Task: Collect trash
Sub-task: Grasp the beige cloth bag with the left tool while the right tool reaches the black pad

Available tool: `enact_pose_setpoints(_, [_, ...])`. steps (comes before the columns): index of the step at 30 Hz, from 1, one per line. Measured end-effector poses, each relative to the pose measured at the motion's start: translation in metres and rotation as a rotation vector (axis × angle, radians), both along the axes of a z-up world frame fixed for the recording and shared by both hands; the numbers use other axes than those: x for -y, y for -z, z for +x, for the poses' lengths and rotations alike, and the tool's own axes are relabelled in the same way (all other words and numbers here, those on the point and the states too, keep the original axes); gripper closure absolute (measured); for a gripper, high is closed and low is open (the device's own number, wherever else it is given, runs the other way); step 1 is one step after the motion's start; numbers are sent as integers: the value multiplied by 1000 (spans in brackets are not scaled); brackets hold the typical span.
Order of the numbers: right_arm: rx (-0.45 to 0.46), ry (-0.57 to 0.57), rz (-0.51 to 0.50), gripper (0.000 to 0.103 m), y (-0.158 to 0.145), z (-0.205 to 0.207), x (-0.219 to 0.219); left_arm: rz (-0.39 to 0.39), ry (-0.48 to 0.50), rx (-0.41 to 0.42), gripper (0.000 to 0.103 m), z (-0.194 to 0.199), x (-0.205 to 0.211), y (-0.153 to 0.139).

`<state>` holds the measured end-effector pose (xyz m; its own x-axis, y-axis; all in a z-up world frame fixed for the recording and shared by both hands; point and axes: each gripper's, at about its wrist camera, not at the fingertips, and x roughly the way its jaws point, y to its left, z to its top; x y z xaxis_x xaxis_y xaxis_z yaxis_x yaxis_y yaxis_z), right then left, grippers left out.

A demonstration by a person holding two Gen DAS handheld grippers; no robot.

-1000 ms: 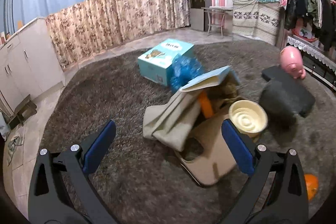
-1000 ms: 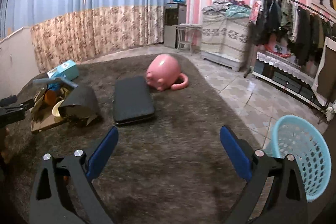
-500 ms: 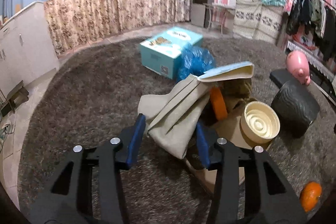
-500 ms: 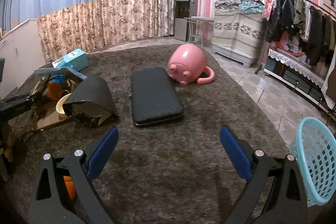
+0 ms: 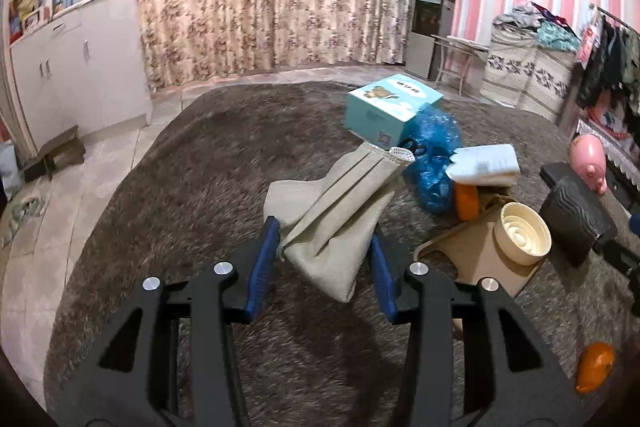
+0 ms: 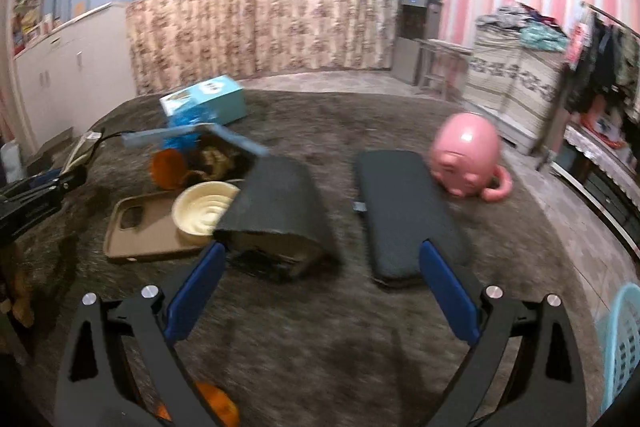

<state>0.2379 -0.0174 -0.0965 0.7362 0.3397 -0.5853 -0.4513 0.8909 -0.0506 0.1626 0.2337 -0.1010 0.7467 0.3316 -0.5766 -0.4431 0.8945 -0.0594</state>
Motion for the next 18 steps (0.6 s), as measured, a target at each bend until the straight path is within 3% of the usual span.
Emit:
enact_pose_setpoints(10, [-90,-10,-28,8,18,32,-30,9,20,-6,61,5,0,2])
enact_pose_setpoints(12, [-106,-19,-14,14,17,35,-27,-2,20,-9,61,6,-2,3])
enact_pose_setpoints(13, [-113,-33,-8,27,17,35,-27,-5,20,-9,61,6,-2,4])
enact_pose_setpoints(14, [-127,-51,-5,31,17,34,-28,-8,19,-10,61,6,-3,4])
enact_pose_setpoints(18, [-81,-66,21,32,9,25,-19,-12,17,-12,61,6,-2,5])
